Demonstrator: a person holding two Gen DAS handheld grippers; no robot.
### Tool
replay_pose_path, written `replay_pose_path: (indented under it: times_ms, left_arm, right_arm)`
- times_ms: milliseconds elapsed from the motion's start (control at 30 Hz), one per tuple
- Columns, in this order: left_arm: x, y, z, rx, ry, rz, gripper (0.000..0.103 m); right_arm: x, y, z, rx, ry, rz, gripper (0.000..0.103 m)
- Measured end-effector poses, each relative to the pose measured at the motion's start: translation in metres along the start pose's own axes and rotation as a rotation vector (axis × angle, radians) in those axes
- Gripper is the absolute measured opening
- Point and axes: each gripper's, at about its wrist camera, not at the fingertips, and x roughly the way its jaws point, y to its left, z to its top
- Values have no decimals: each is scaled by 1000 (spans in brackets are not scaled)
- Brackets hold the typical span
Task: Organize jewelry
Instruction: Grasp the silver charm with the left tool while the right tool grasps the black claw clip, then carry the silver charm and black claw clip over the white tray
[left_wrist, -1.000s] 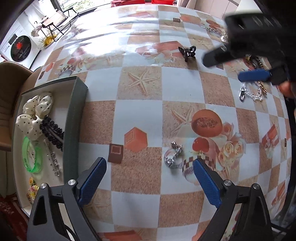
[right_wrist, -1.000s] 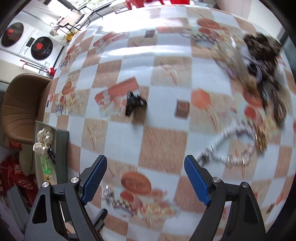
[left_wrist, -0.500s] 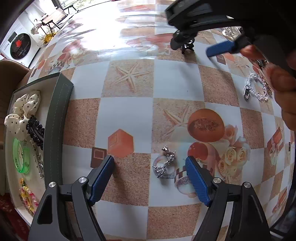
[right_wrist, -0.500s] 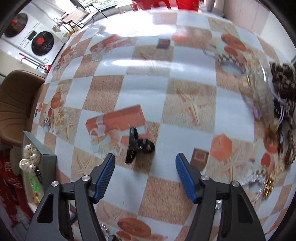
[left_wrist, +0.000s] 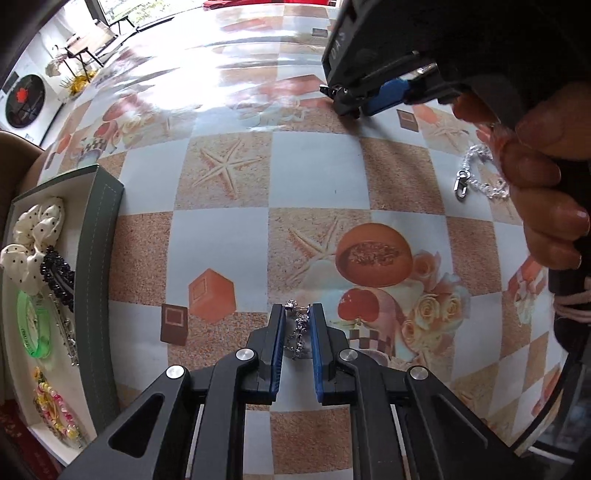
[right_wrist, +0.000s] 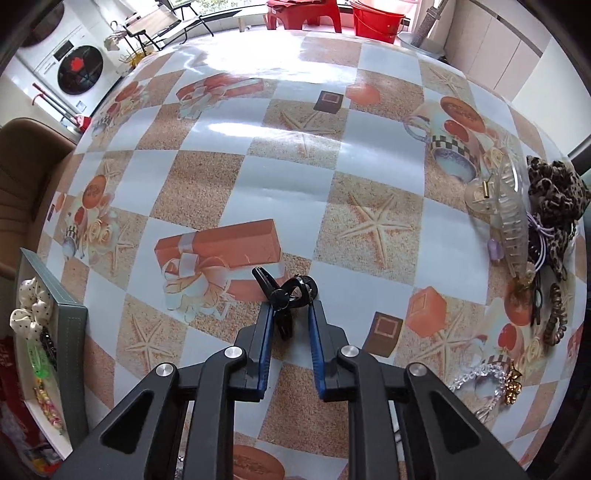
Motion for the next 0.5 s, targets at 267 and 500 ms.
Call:
replay_pose_path:
  times_ms: [267,500]
  left_arm:
    - [-14,11,3,-39,-8,-117,6]
    - [-32,26,1,-24,-31,-175,6]
  right_arm:
    - [-18,-10,-20,40,0,59,20]
    - [-38,-17,-52,90,9,95,20]
